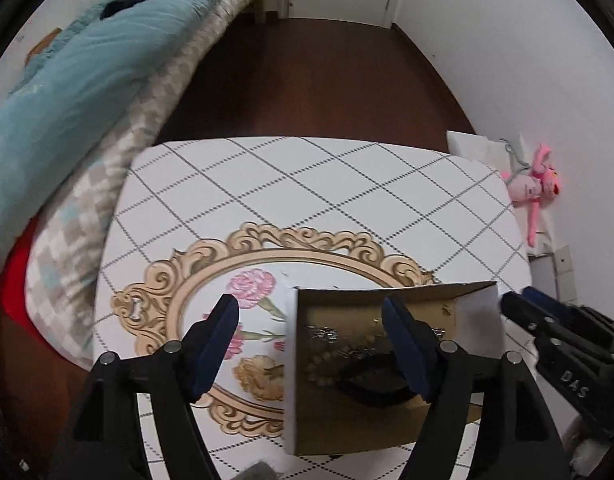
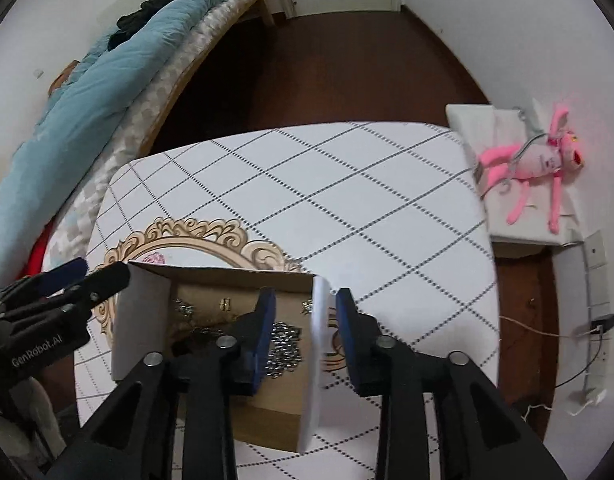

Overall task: Organize jewelry
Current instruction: 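Carry both earrings into the white box and open both tools, then lift both open tools away from the box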

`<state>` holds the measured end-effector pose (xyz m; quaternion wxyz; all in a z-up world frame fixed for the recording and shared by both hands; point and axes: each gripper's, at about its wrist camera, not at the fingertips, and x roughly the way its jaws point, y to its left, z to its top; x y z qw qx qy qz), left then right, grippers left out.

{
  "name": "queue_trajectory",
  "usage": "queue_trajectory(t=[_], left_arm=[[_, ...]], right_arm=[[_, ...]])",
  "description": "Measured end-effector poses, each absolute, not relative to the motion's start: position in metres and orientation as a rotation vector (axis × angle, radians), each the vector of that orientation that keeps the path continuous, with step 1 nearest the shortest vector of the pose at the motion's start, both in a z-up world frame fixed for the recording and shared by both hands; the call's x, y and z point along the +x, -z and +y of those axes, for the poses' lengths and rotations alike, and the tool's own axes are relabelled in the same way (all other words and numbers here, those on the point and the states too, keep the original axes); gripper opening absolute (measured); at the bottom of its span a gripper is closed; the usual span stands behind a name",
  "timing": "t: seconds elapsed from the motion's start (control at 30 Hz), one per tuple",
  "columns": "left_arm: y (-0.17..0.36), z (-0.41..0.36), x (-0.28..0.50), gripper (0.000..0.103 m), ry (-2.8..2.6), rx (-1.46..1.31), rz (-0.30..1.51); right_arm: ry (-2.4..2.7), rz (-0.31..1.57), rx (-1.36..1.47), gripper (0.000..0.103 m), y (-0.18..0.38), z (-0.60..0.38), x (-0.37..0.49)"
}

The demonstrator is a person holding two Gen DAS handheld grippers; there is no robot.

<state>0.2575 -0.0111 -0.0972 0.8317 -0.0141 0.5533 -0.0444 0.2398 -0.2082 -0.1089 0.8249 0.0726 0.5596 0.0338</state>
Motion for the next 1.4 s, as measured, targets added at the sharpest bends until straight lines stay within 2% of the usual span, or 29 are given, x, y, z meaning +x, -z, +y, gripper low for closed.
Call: queue_trajectory(t=[0.03, 0.07, 0.1, 0.13, 0.2, 0.37, 0.43, 0.77, 1.0, 1.07, 1.1, 1.13, 1.27, 1.4], left_arm=[[0.096, -0.01, 0.256, 0.082, 0.082, -0.015, 1.163], [0.096, -0.01, 0.254, 0.097, 0.073, -0.004, 1.155], [0.096, -0.009, 0.253, 0.103, 0.064, 0.005, 1.147], [0.096, -0.009, 0.25, 0.103, 0.052, 0.014, 1.134], [0.097, -0.008, 0.244, 0.103, 0.035, 0.032, 1.118], [0.098, -0.006, 0.235, 0.103, 0.023, 0.037, 1.114], [0.094, -0.004, 0.231, 0.103, 0.021, 0.03, 1.112], [0.075, 0.014, 0.182, 0.103, -0.005, 0.019, 1.074], [0.127, 0.043, 0.124, 0.103, -0.096, 0.012, 1.171], [0.147, 0.048, 0.115, 0.103, -0.105, 0.017, 1.21], [0.157, 0.05, 0.112, 0.103, -0.106, 0.015, 1.231], [0.17, 0.053, 0.109, 0.103, -0.113, 0.011, 1.256], [0.196, 0.061, 0.1, 0.103, -0.147, 0.015, 1.296], [0.206, 0.069, 0.095, 0.103, -0.154, -0.009, 1.288]], right_arm=[[-0.049, 1.19, 0.137, 0.051, 0.108, -0.208, 0.238], [-0.037, 1.186, 0.119, 0.059, 0.108, -0.208, 0.236], [-0.027, 1.186, 0.104, 0.077, 0.108, -0.208, 0.235], [-0.003, 1.192, 0.07, 0.093, 0.109, -0.206, 0.233], [0.013, 1.2, 0.036, 0.099, 0.111, -0.202, 0.229], [0.04, 1.204, -0.002, 0.099, 0.109, -0.195, 0.218], [0.045, 1.193, -0.002, 0.103, 0.103, -0.192, 0.215], [0.025, 1.117, 0.051, 0.103, 0.07, -0.182, 0.162], [-0.059, 1.12, 0.125, 0.101, 0.105, -0.161, 0.114], [-0.11, 1.147, 0.156, 0.089, 0.124, -0.152, 0.11], [-0.129, 1.163, 0.163, 0.077, 0.133, -0.147, 0.11], [-0.141, 1.176, 0.165, 0.071, 0.14, -0.141, 0.111], [-0.175, 1.194, 0.149, 0.067, 0.167, -0.12, 0.114], [-0.191, 1.196, 0.132, 0.057, 0.183, -0.106, 0.116]])
